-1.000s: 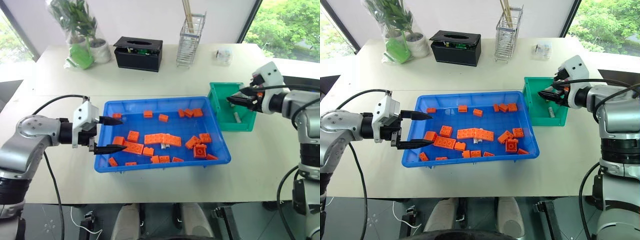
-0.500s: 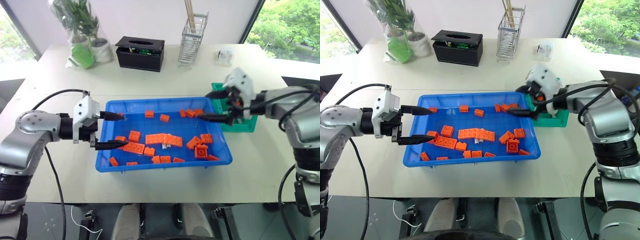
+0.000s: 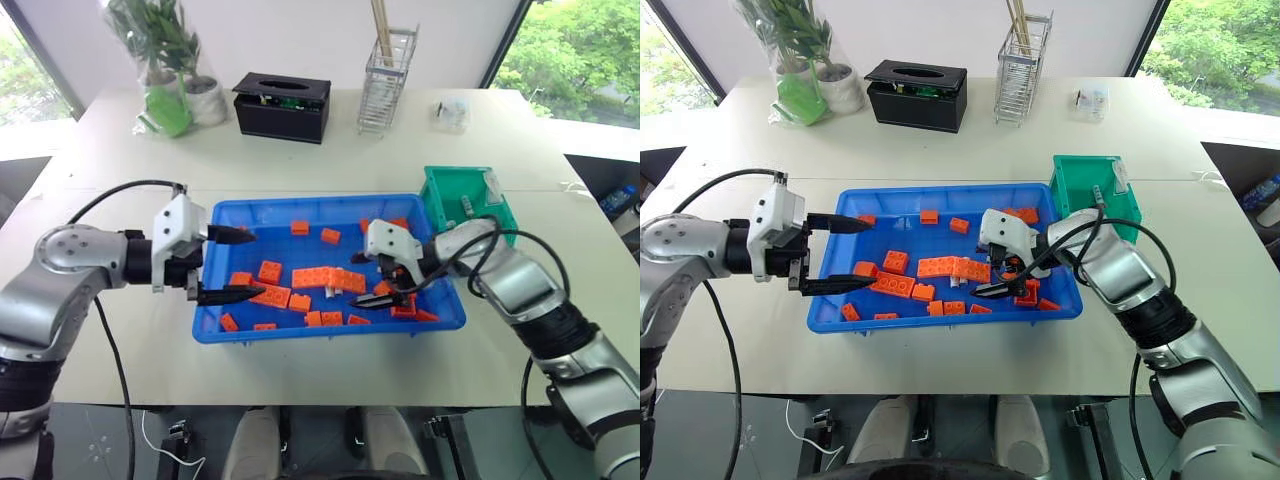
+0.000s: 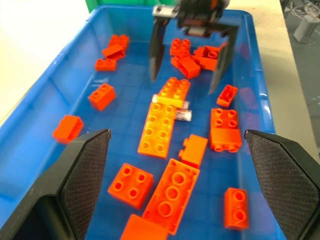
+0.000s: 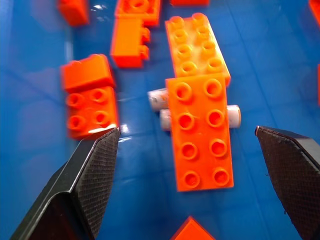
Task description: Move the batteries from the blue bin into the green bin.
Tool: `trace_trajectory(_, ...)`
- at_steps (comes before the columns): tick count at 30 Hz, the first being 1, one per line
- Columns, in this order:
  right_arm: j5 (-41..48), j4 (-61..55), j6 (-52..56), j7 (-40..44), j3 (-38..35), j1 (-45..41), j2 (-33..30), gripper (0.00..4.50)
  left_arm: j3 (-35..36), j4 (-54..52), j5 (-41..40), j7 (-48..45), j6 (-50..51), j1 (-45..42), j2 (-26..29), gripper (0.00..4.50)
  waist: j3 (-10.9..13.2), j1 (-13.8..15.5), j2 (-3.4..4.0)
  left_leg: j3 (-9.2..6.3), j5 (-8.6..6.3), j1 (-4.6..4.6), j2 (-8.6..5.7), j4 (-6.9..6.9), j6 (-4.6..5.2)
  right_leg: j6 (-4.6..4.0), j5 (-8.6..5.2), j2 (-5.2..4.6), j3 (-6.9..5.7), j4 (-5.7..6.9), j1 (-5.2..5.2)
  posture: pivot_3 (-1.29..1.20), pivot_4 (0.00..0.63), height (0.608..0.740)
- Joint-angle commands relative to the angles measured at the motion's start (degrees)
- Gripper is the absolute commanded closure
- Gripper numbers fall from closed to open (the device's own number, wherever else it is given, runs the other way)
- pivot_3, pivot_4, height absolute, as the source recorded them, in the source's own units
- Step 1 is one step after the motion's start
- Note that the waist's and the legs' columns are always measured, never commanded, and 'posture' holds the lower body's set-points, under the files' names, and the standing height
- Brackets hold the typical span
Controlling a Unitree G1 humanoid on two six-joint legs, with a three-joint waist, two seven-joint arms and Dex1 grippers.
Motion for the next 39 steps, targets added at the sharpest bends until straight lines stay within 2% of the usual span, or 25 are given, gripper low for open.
trace_trajectory(1, -1.37, 2.24, -2.66, -0.19, -0.38, -0.83, 1.06, 0.05, 2.93, -2.42, -1.3, 1.15, 0.59, 0.57, 0.57, 0.0, 0.0, 0.02, -0.01, 0.0, 0.0, 0.0, 0.0, 0.0, 0.0, 0.0, 0.0, 0.0, 0.0, -0.01, 0.0, 0.0, 0.15, 0.736)
trace_trajectory(4, -1.7, 3.26, -3.41, 0.09, -0.99, -0.89, 1.44, 0.84, 3.36, -2.92, -1.56, 1.42, 0.74, 1.22, 0.78, 0.0, 0.0, 0.04, -0.01, 0.0, 0.0, 0.0, 0.0, 0.0, 0.0, 0.0, 0.0, 0.0, 0.0, -0.01, 0.01, 0.0, 0.15, 0.736)
trace_trajectory(8, -0.28, 1.93, -2.83, 1.73, -2.67, -1.42, 1.03, 2.95, 3.71, -3.07, -1.46, 1.63, 0.73, 1.7, 0.78, 0.0, 0.0, 0.02, -0.01, 0.0, 0.0, 0.0, 0.0, 0.0, 0.0, 0.0, 0.0, 0.0, 0.0, -0.01, 0.01, 0.0, 0.15, 0.736)
trace_trajectory(9, 0.07, 1.74, -2.42, 1.76, -3.26, -1.89, 1.2, 3.35, 3.77, -3.04, -1.42, 1.65, 0.65, 1.8, 0.76, 0.0, 0.0, 0.01, 0.0, 0.0, 0.0, 0.0, 0.0, 0.0, 0.0, 0.0, 0.0, 0.0, 0.0, -0.01, 0.01, 0.0, 0.15, 0.736)
trace_trajectory(12, 1.49, 1.81, -0.22, 1.29, -4.68, -4.5, 2.91, 3.37, 3.72, -2.37, -1.06, 1.44, 0.07, 1.83, 0.69, 0.0, 0.0, -0.06, 0.0, 0.0, 0.0, 0.0, 0.0, 0.0, 0.0, 0.0, 0.0, 0.0, 0.0, -0.01, 0.01, 0.0, 0.15, 0.736)
trace_trajectory(14, 2.25, 1.46, 0.81, 0.04, -4.84, -8.22, 6.4, 3.37, 3.43, -1.58, -0.76, 1.23, -0.32, 1.4, 0.58, 0.0, 0.0, -0.38, 0.0, 0.01, 0.0, 0.02, 0.01, 0.0, 0.0, 0.0, 0.0, 0.0, 0.0, 0.0, 0.0, 0.0, 0.15, 0.736)
trace_trajectory(17, 1.61, 3.71, 1.61, -4.16, -2.56, -13.97, 16.14, 3.37, 2.48, -0.37, -0.36, 1.07, -0.62, -0.07, 0.17, 0.0, 0.0, -0.72, 0.0, 0.0, 0.0, 0.06, 0.05, -0.03, 0.0, 0.03, 0.03, 0.1, 0.0, 0.06, -0.03, 0.0, 0.15, 0.736)
trace_trajectory(23, -3.37, 12.75, -0.72, -9.51, 2.5, -17.62, 27.01, 3.37, 1.82, -0.25, -0.34, 1.18, -0.33, -1.14, -0.1, 0.0, -0.02, 0.15, -0.04, -0.03, 0.03, 0.0, 0.07, -0.09, -0.06, 0.01, 0.02, 0.14, -0.12, 0.11, 0.0, 0.0, 0.15, 0.736)
trace_trajectory(25, -4.91, 16.19, -1.87, -11.19, 2.59, -19.2, 29.03, 2.29, 2.07, -0.4, -0.38, 1.12, -0.18, -1.08, -0.09, 0.0, -0.03, -0.03, -0.08, 0.04, 0.03, -0.05, 0.02, -0.01, -0.06, -0.06, -0.02, 0.02, -0.11, 0.07, 0.0, 0.0, 0.15, 0.736)
trace_trajectory(27, -5.19, 16.58, -1.63, -10.12, 1.83, -20.97, 28.23, 1.45, 2.56, -0.58, -0.44, 1.1, -0.13, -0.61, 0.05, 0.0, -0.04, 0.02, -0.1, 0.03, 0.03, -0.05, 0.0, 0.02, -0.06, -0.07, -0.02, -0.08, -0.1, 0.05, 0.02, 0.0, 0.15, 0.736)
trace_trajectory(31, -4.28, 13.86, 0.6, -4.42, 2.38, -21.08, 23.34, 1.45, 3.02, -0.74, -0.54, 1.12, -0.21, 0.03, 0.27, 0.0, -0.04, 0.06, -0.1, -0.01, 0.03, -0.06, -0.01, 0.0, -0.06, -0.03, 0.0, -0.11, -0.11, 0.07, 0.02, 0.0, 0.15, 0.736)
trace_trajectory(35, -6.71, 10.74, 0.04, 1.26, 7.44, -18.01, 16.3, 1.45, 2.9, -0.47, -0.34, 1.12, -0.49, 0.14, 0.22, 0.0, -0.04, -0.18, -0.11, -0.01, 0.03, -0.05, -0.02, -0.03, -0.06, -0.02, 0.0, -0.05, -0.13, 0.06, 0.01, 0.0, 0.15, 0.736)
trace_trajectory(39, -7.71, 10.3, -0.04, 1.91, 8.43, -15.95, 14.82, 1.45, 2.54, -0.37, -0.34, 1.34, -0.46, -0.33, -0.1, 0.0, -0.03, -0.6, -0.09, 0.01, 0.03, -0.03, 0.01, -0.04, -0.06, -0.02, 0.0, 0.03, -0.13, 0.08, -0.03, 0.0, 0.15, 0.736)
